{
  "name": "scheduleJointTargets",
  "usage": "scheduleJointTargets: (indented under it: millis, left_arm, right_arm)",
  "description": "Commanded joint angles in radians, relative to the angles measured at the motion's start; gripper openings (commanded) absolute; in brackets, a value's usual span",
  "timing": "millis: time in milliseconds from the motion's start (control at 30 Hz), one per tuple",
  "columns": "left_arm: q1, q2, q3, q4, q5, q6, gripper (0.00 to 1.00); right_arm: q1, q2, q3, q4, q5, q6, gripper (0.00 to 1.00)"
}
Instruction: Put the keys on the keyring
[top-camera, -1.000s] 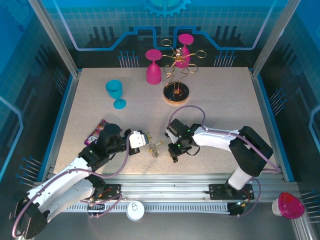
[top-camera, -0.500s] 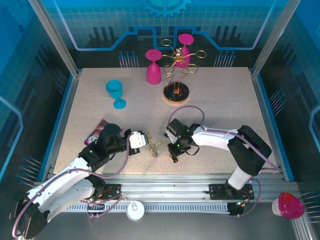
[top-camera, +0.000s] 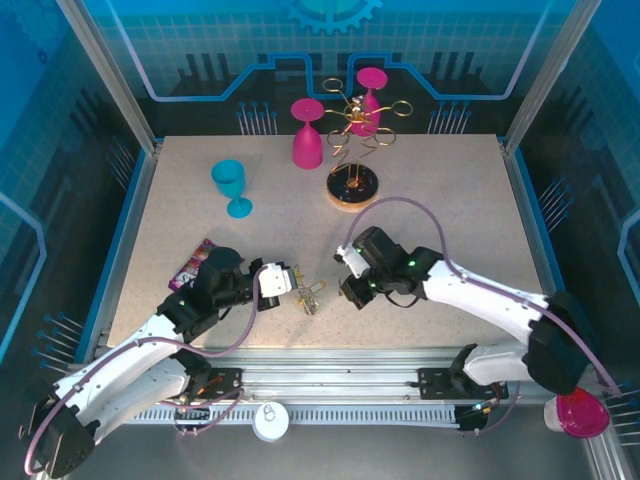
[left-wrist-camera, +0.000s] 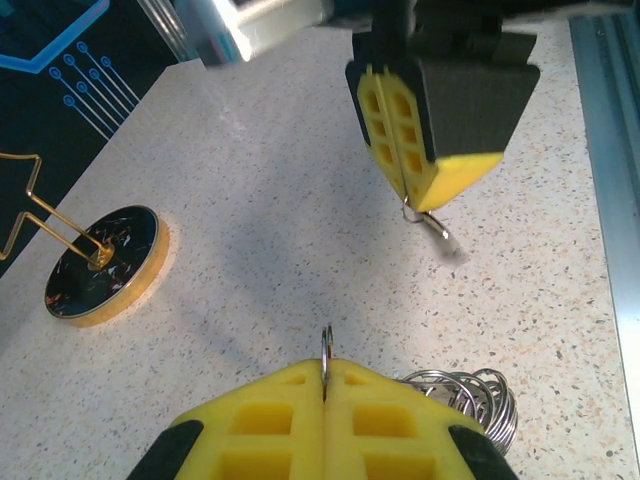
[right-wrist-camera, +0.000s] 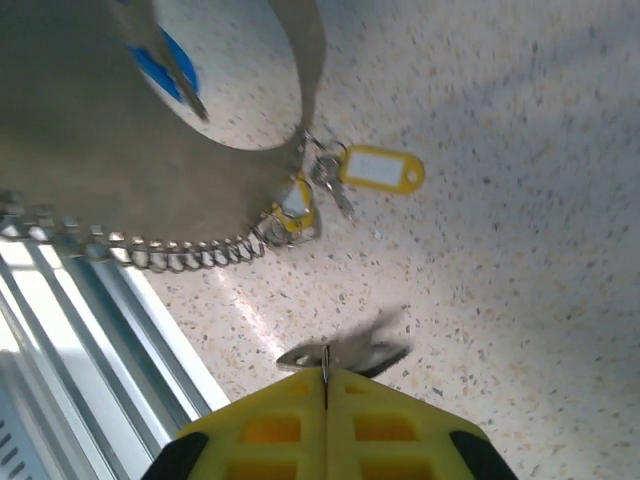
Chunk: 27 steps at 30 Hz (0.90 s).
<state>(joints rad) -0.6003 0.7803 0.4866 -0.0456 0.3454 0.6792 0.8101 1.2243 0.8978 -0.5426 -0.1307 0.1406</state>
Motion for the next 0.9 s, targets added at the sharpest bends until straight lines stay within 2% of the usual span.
scheduleJointTargets:
  millis: [0, 200, 367, 600, 867]
  left_arm:
    - [0.003, 0.007, -0.006, 0.043, 0.070, -0.022, 0.00]
    - [0.000, 0.023, -0.004, 0.045, 0.130, -0.026, 0.00]
    - [-0.014, 0.036, -0.003, 0.043, 0.156, -0.026, 0.00]
    - [-0.027, 0.035, -0.005, 0.037, 0.159, -0.012, 0.00]
    - [-0.028, 0.031, -0.002, 0.024, 0.155, 0.019, 0.00]
  right_arm:
    - [-0.001, -0.030, 0.010, -0.049, -0.078, -0.150, 0.00]
    - [0.005, -0.024, 0.089, -0.079, -0.223, -0.257, 0.00]
    - [0.027, 0.042, 0.178, -0.115, -0.287, -0.277, 0.00]
    - [0.064, 0.133, 0.268, -0.158, -0.294, -0.305, 0.00]
    - [0.072, 0.170, 0.312, -0.161, -0.290, -0.320, 0.00]
